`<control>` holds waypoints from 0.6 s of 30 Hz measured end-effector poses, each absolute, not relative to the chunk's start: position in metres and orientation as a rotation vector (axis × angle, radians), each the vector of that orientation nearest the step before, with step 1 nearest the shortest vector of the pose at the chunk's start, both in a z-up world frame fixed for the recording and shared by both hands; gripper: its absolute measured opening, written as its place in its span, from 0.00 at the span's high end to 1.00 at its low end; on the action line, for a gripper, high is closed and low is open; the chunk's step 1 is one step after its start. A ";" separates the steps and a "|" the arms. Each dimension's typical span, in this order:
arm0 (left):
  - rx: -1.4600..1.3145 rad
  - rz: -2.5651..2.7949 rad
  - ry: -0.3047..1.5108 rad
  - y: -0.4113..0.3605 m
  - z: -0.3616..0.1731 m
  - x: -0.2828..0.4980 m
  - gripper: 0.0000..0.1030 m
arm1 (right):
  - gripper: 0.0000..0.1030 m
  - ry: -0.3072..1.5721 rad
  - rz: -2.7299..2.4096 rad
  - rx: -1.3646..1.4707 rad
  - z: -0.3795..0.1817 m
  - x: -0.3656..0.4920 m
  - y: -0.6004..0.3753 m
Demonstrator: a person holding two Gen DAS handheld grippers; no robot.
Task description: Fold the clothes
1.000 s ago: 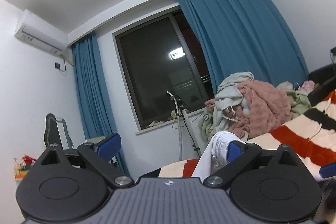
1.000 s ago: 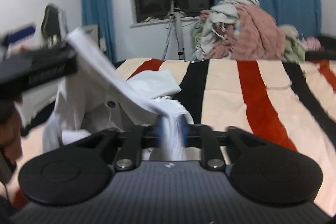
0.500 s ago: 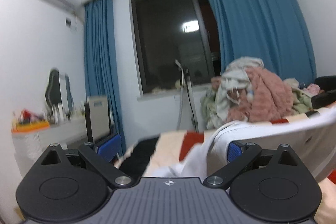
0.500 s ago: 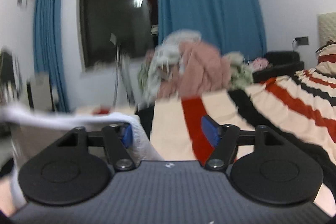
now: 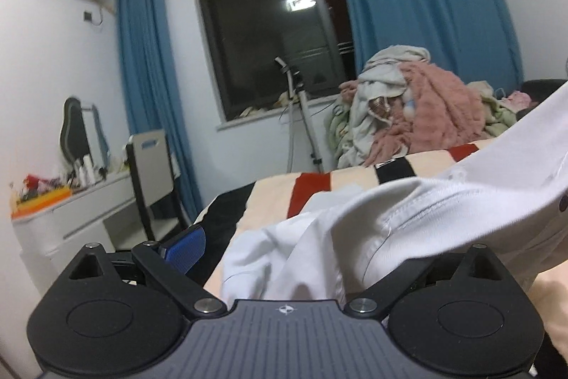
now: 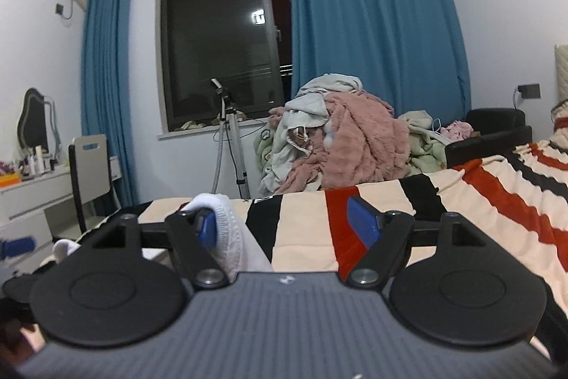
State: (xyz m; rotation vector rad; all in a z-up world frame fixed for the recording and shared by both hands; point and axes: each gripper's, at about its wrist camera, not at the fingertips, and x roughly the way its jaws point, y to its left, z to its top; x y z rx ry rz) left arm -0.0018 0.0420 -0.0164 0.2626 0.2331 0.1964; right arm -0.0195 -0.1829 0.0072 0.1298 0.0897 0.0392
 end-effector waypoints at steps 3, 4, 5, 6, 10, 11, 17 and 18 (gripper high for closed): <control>0.241 0.259 0.203 0.044 -0.017 -0.002 0.04 | 0.28 0.117 0.023 0.094 0.004 -0.018 -0.182; 0.207 0.294 0.184 0.051 -0.015 -0.008 0.04 | 0.28 0.144 0.011 0.079 0.000 -0.015 -0.182; 0.153 0.319 0.161 0.061 -0.009 -0.016 0.04 | 0.28 0.179 0.004 0.068 -0.004 -0.011 -0.181; 0.098 0.343 0.137 0.070 -0.004 -0.025 0.03 | 0.25 0.227 0.006 0.063 -0.010 -0.005 -0.181; -0.026 0.415 0.122 0.098 0.010 -0.052 0.01 | 0.23 0.460 0.104 0.070 -0.043 0.019 -0.169; -0.040 0.435 0.128 0.103 0.011 -0.058 0.01 | 0.23 0.502 0.115 0.065 -0.051 0.022 -0.164; -0.138 0.445 0.223 0.124 0.010 -0.083 0.00 | 0.23 0.505 -0.030 0.084 -0.063 0.006 -0.157; -0.160 0.436 0.232 0.127 0.012 -0.088 0.00 | 0.20 0.465 -0.078 0.123 -0.060 -0.002 -0.163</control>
